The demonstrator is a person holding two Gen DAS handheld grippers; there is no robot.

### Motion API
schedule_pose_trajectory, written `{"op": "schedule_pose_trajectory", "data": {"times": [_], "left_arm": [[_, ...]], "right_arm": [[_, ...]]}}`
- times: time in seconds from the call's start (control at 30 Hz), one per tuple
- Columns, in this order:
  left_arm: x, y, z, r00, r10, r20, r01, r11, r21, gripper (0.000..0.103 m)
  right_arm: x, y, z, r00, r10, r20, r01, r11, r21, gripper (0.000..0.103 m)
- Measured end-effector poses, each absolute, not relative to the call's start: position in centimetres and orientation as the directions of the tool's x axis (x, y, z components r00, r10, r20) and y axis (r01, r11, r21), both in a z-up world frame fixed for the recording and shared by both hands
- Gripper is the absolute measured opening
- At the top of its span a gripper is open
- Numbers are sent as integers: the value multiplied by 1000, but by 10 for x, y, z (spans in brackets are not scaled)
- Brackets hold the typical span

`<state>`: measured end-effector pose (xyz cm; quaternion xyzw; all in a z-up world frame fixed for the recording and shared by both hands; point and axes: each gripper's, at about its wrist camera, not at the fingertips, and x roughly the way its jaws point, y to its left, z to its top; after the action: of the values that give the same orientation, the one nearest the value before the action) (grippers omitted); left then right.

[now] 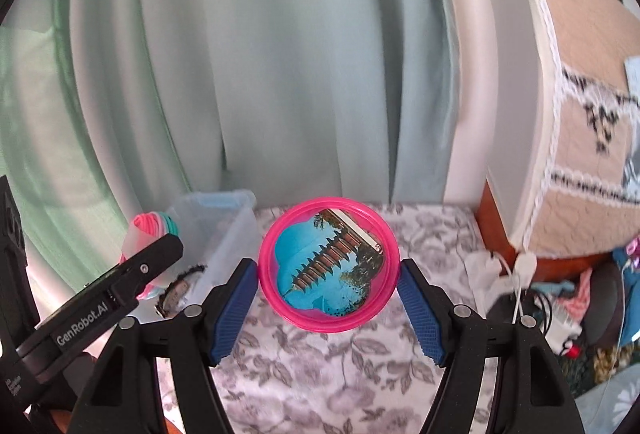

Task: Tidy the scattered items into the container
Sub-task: 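Carry hair ties and mirror into the clear box and open both tools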

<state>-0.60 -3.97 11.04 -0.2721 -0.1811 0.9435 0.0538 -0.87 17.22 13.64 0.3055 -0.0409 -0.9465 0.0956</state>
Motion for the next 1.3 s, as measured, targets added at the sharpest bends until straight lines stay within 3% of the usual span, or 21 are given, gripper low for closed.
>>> {"op": "schedule_pose_trajectory", "data": {"times": [0.23,0.5,1.3], "left_arm": [[-6,-81,128,-876,170,-451,22,-920,-391,71],[-15,-128,124,-878,121,-463,85,-913,-400,71],[-56,-197,77,-778,42,-627,246,-898,-365,71]], "right_arm": [[-14,132,166,-832,-225,-507,218,-973,73,74],[-38,78,175,-831,-273,-485,291,-956,39,74],[-87,-27,117,-680,-419,-602,464,-881,89,74]]}}
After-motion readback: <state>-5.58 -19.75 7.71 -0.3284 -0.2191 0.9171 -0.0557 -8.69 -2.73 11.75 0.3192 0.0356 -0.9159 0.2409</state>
